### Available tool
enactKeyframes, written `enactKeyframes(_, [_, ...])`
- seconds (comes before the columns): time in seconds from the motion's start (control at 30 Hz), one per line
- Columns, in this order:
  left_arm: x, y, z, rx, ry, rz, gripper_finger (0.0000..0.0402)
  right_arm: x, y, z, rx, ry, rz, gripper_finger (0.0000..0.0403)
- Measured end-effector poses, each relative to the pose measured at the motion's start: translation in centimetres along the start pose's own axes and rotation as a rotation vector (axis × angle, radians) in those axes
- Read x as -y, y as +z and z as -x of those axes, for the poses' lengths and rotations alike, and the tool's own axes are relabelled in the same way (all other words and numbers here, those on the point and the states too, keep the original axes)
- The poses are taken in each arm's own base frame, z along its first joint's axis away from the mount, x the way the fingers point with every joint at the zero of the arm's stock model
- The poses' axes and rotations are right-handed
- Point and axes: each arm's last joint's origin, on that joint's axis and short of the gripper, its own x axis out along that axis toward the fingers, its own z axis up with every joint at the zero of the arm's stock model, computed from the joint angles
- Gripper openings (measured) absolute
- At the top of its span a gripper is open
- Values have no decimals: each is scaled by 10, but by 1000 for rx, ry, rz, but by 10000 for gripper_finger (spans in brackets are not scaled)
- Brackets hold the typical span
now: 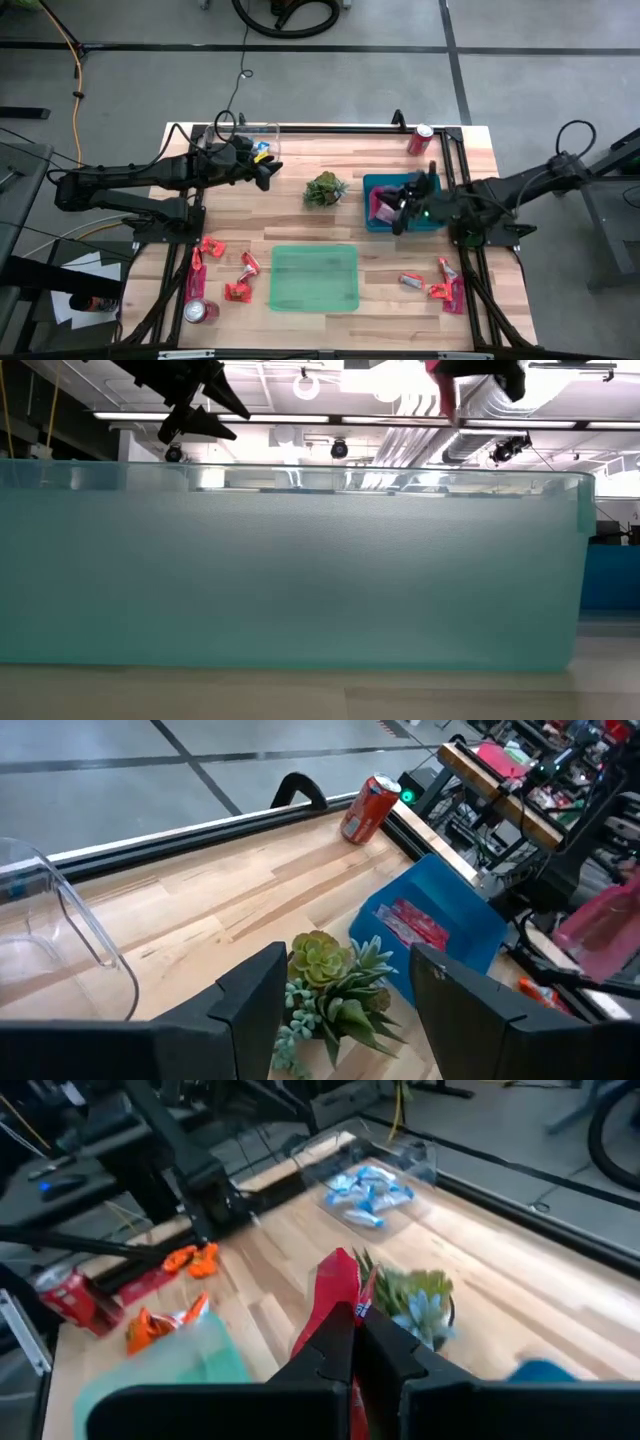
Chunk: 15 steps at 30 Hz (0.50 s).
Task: Sort candy
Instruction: Put the red candy into the blue bin
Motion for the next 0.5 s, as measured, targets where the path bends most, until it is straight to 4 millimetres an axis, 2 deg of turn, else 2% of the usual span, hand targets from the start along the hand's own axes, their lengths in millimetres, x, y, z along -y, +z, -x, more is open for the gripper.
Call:
enactKeyframes(0.27, [1,1,0,8,-6,25,200,20,11,-21,-2,106,40,0])
enactKeyframes(0.5, [1,1,0,8,-6,31,200,28,15,-21,-28,156,78,0])
